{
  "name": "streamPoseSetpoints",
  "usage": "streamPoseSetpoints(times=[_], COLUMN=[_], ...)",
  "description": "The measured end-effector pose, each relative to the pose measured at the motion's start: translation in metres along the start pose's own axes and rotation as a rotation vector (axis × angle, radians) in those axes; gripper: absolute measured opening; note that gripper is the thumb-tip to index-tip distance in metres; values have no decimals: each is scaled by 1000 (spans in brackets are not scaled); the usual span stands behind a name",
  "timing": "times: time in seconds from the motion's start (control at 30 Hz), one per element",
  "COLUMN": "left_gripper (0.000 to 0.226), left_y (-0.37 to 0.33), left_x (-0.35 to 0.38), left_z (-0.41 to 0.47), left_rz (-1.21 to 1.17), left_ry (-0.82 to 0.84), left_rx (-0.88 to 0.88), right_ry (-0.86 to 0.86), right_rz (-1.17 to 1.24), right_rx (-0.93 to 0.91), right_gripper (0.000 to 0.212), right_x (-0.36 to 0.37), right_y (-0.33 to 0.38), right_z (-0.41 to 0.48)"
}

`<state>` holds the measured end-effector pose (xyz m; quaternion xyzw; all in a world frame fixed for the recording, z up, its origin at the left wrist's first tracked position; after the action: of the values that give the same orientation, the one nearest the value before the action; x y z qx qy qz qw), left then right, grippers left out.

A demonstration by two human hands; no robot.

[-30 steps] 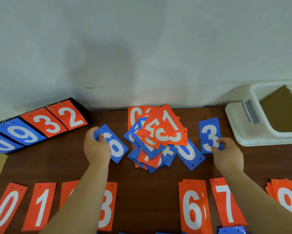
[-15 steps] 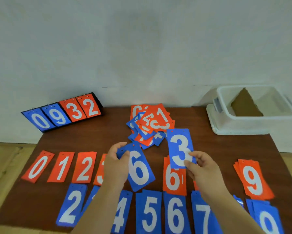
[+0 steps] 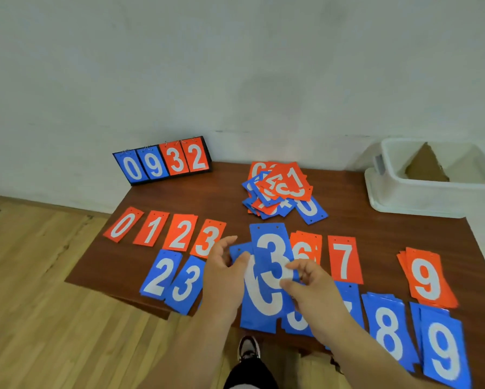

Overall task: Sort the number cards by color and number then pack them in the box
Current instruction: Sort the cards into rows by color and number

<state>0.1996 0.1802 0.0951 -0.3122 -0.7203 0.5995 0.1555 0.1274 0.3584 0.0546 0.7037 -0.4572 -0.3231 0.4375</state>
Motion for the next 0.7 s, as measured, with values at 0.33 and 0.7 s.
streamPoseSetpoints(times=[0.33,0.7], left_gripper=[66,71], left_y=[35,108], left_x=[-15,42], left_z=[20,35], left_rz=[178,565], left_ry=[194,598], left_rx=[-12,24], right_ry=[-249,-736], right_rz=[-148,-164], right_rx=[-28,106], right_gripper=[22,22], right_x=[21,-82], right_y=[0,-32], right_z=[9,-32])
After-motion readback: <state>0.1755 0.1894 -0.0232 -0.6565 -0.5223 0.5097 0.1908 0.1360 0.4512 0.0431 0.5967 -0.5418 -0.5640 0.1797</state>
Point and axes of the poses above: each hand's wrist, its own z-axis towards the middle knuckle, its own x-axis out of the palm, y = z × x, the point moved 6 cm from there along z, towards the middle knuckle, and after that the axes turned 5 degrees about -y, right-handed, at the moved point
